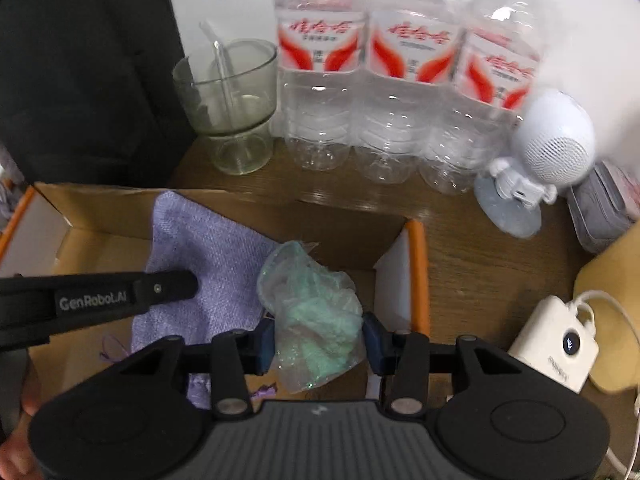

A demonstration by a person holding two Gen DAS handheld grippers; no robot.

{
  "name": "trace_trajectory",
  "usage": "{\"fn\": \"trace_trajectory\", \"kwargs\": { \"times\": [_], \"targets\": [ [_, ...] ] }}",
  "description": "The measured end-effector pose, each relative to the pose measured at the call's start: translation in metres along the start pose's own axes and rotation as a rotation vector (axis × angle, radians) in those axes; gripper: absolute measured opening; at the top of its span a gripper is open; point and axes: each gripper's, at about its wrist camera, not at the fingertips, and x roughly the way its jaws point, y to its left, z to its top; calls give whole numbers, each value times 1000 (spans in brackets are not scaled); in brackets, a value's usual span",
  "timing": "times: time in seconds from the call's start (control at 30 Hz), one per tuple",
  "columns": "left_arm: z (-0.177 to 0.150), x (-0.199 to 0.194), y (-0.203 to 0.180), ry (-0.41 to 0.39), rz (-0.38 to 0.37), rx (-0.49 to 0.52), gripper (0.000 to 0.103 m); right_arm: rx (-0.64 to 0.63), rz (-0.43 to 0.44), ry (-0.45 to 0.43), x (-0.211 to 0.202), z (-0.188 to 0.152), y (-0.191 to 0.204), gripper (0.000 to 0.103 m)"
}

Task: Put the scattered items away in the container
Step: 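Carry pouch and plastic bag into the box and open both grippers, then move both grippers back over the desk toward the blue packet and white lid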

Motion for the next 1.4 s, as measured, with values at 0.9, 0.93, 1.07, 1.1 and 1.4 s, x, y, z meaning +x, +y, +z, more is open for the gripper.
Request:
{"fn": "trace_trajectory", "kwargs": {
  "times": [0.9,0.93,1.07,1.1,1.4],
  "targets": [
    [-22,-158,-26,-82,275,270,99,48,104,-74,-129,-15,12,81],
    [-27,-166,-28,-90,278,281,99,43,101,-82,-137,-19,12,82],
    [-40,-198,-32,-131,277,288,103,54,98,-113,-166,-35,9,83],
    [-44,-203,-32,-141,276,287,103,56,99,-122,-174,-40,9,83],
    [-86,-245,-34,-220,287,315,103,5,99,-190,-214,-80,28,84]
  ]
}}
